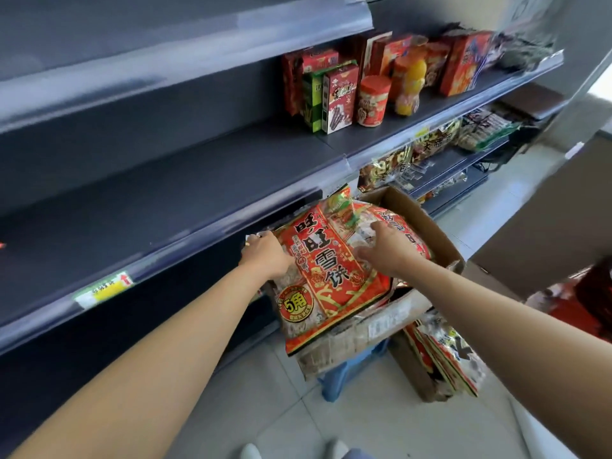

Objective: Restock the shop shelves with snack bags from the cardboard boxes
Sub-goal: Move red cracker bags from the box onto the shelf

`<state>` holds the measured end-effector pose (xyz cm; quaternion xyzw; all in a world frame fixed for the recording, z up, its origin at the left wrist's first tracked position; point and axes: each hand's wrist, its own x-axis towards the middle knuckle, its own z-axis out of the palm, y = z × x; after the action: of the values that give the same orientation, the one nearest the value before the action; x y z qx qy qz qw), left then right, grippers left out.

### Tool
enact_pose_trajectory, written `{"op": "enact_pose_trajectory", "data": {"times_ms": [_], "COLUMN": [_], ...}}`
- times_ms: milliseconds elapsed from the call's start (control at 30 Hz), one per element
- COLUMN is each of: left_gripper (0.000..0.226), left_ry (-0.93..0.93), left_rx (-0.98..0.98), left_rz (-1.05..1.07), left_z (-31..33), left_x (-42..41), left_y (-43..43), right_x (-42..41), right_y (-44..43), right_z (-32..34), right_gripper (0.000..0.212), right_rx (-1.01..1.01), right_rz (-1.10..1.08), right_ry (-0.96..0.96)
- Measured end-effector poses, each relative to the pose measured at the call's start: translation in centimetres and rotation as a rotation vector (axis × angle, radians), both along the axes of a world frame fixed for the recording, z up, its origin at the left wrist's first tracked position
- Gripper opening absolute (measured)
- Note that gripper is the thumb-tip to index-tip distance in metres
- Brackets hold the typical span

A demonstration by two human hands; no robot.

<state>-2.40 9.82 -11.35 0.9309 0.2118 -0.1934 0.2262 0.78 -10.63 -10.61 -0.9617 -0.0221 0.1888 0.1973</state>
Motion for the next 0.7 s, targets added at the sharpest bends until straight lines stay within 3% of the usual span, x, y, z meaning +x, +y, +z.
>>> {"op": "enact_pose_trajectory", "data": {"times_ms": [67,200,433,567,700], "left_gripper": [0.060,0.072,0.100,0.042,0.028], "left_ry": [0.047,0.215,0.134,0.124,0.053], "left_rx": [-0.104,-0.492,-0.788,-0.906,-0.930], "left_rz": [0.096,0.308,0.634,0.693,0.681], "left_z": [-0.5,-0.9,-2.9,-2.9,-1.8], "left_x": [0.1,-0.4,-0.4,-0.8,-1.6], "left_y": [0.5,0.5,0.5,0.7,1.0], "right_x": [1.0,2.5,3.3,3.1,2.8], "right_y": [0.6,1.5,1.9,2.1,2.6], "right_z": [-0.5,-1.2,-2.4,-2.2,-1.1], "right_gripper": [0.080,0.086,0.077,0.062,0.041], "right_rx": [0.034,0.022,0.076,0.146,0.197], "right_rz": [-0.042,-0.062,-0.133,-0.176,-0.187], "right_ry": [0.050,0.111,0.078,0.039,-0.019]}}
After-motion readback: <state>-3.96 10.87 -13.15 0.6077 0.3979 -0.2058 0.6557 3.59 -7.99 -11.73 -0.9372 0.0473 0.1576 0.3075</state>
